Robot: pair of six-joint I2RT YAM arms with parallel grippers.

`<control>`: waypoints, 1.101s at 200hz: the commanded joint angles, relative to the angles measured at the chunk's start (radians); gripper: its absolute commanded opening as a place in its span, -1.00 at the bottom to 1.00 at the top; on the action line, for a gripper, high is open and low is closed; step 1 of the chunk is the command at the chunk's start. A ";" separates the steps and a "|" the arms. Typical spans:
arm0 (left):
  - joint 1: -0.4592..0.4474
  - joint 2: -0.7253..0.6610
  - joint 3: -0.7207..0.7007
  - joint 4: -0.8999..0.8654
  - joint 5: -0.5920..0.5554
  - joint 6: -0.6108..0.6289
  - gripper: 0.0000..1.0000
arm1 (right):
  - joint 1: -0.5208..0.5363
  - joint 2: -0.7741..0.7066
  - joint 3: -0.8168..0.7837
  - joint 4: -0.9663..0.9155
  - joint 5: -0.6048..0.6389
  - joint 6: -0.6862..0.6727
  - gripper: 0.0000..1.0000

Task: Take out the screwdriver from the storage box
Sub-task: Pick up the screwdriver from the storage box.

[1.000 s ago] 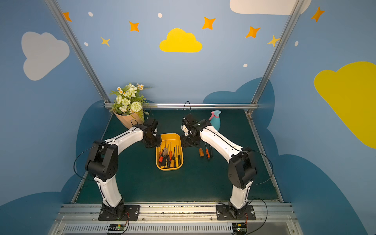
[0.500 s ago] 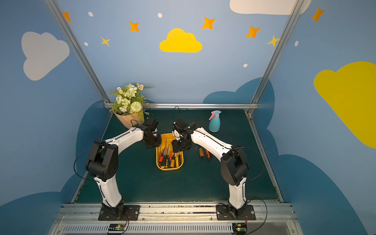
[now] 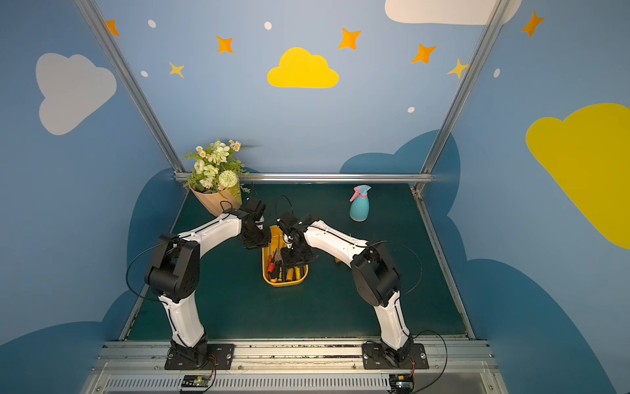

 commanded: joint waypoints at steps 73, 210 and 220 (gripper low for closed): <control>-0.001 -0.004 0.015 0.010 0.051 -0.014 -0.95 | 0.018 0.102 0.039 -0.078 0.049 0.059 -0.02; -0.001 -0.033 -0.022 -0.001 0.024 -0.034 -0.95 | 0.026 0.091 0.067 -0.079 0.078 -0.030 -0.92; -0.001 -0.032 -0.022 0.001 0.026 -0.038 -0.95 | 0.026 0.088 0.070 -0.078 0.082 -0.038 -0.96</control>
